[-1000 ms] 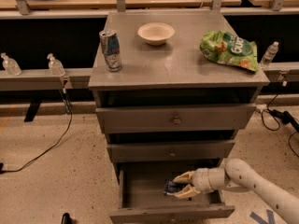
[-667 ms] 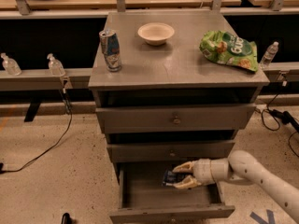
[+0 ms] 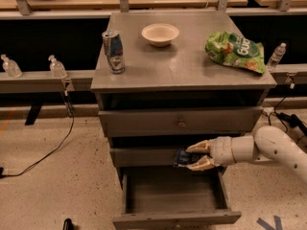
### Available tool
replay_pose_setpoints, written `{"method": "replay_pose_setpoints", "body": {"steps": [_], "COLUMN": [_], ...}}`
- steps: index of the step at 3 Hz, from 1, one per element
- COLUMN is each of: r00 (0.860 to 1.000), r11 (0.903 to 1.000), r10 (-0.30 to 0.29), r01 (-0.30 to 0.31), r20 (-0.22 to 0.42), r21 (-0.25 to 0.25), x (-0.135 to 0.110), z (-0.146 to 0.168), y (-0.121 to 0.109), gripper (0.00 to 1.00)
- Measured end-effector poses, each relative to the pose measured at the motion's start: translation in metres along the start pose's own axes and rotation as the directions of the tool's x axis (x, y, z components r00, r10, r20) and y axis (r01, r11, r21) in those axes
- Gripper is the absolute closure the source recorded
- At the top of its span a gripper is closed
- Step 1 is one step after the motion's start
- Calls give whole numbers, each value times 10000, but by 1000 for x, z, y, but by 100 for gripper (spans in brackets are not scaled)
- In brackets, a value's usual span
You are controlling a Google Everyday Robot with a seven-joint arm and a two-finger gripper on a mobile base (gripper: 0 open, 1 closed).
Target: Pick rxbar blueberry from bottom drawer and place on counter
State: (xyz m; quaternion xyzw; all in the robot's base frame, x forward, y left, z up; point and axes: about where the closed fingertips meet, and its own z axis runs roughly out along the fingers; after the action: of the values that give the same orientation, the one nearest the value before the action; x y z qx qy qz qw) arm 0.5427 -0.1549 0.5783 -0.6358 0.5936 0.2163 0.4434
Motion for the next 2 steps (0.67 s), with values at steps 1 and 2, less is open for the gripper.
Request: {"method": "replay_pose_setpoints", "body": {"steps": [1,2], "r00": [10000,9984], "r11": [10000,9999], "r10": [-16,-100], "r01": [16,94], "r20": [93,562], "r21": [17,110], "x": [-3,-19], "z": [-2,-12], "y": [-4,-22], "gripper": [100,100]}}
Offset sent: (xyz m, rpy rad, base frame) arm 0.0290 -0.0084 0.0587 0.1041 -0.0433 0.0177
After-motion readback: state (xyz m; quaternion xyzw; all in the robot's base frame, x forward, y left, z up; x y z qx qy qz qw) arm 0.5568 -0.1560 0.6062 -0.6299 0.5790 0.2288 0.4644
